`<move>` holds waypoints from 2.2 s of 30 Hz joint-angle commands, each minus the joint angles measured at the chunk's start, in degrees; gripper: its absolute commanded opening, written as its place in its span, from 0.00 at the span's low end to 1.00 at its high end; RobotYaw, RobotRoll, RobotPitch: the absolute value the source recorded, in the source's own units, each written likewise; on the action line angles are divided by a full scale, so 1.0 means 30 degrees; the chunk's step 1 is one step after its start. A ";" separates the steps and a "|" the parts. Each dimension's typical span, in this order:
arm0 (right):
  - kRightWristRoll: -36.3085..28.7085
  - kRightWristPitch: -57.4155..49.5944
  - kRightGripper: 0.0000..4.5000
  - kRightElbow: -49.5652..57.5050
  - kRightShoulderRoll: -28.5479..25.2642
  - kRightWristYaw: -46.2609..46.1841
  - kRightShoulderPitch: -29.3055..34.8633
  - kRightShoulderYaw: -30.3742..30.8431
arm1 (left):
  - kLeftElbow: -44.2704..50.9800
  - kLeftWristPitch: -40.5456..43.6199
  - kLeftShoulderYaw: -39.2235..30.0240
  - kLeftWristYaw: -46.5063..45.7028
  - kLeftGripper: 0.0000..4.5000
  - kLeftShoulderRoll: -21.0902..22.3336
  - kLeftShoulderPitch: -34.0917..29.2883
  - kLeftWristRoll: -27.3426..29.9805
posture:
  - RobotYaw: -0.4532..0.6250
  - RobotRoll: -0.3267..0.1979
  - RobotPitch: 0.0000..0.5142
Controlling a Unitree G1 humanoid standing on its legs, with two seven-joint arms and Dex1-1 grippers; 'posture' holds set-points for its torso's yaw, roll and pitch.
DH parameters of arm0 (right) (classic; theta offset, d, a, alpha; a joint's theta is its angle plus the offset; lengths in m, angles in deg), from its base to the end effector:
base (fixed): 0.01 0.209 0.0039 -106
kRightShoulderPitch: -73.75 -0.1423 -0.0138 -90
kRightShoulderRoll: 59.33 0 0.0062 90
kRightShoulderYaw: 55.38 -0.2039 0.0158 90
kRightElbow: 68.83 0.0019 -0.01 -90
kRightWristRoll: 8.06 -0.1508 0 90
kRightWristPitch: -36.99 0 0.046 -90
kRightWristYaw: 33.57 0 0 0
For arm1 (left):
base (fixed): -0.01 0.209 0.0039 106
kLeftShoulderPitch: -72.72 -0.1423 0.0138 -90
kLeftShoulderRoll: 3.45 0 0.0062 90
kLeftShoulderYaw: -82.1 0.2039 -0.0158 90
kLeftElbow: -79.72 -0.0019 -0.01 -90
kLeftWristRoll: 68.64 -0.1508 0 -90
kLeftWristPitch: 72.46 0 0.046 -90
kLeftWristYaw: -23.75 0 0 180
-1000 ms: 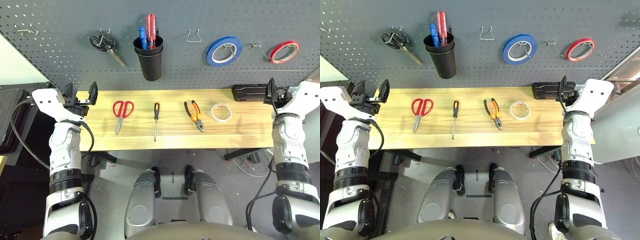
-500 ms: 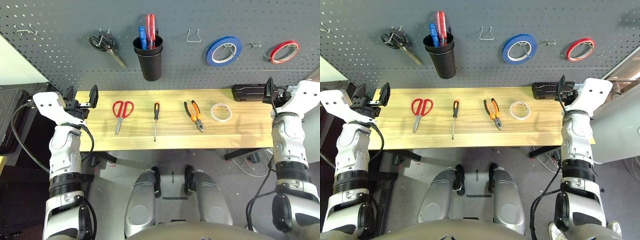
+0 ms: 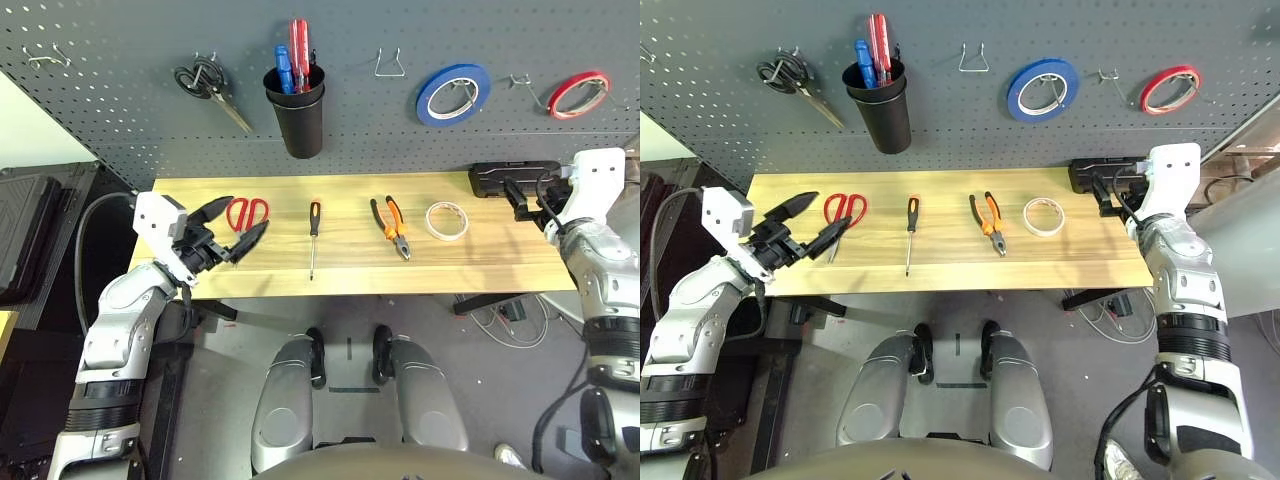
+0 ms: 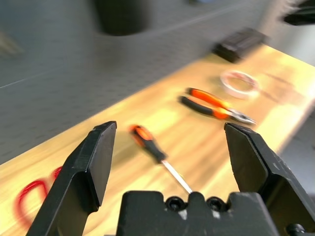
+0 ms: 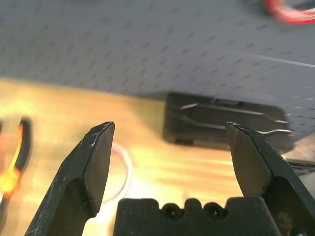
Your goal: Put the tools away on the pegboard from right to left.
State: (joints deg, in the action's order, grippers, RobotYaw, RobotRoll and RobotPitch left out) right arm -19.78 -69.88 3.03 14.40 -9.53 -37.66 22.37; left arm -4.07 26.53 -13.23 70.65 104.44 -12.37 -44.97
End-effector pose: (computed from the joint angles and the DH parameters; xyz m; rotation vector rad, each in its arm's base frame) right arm 0.2811 -0.3085 0.1024 -0.1926 0.1791 0.1143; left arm 0.2318 0.2671 0.1017 0.1956 0.0091 -0.7888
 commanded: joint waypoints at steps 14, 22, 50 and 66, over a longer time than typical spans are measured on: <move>0.3536 0.1268 1.00 -0.5351 -0.2899 0.9578 -0.3452 0.6726 | -0.1869 -0.2504 0.3462 0.2645 0.99 0.0124 0.1861 -0.3185 | 0.44 0.62 0.76; 0.6077 0.4206 1.00 -1.2488 -0.1567 1.0437 -0.7288 0.8522 | -0.0760 -0.2198 0.3771 0.2275 0.99 -0.0214 0.1428 -0.3239 | 0.47 0.62 0.80; 0.7790 0.6706 0.01 -1.5328 -0.1114 0.9322 -0.8048 0.7949 | 0.0648 -0.1335 0.3722 0.1349 1.00 -0.0314 0.0804 -0.3214 | 0.50 0.62 0.79; 0.2872 0.1217 0.01 0.5826 -0.0182 0.3394 0.3526 0.0253 | 0.2276 -0.2002 0.2419 0.1522 1.00 -0.0880 0.1196 -0.1181 | 0.44 0.62 0.60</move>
State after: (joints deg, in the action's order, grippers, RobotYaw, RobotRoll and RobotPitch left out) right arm -9.98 -67.57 17.31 12.91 3.27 -29.36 25.20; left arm 0.52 20.99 -5.66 74.56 102.20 -7.75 -50.41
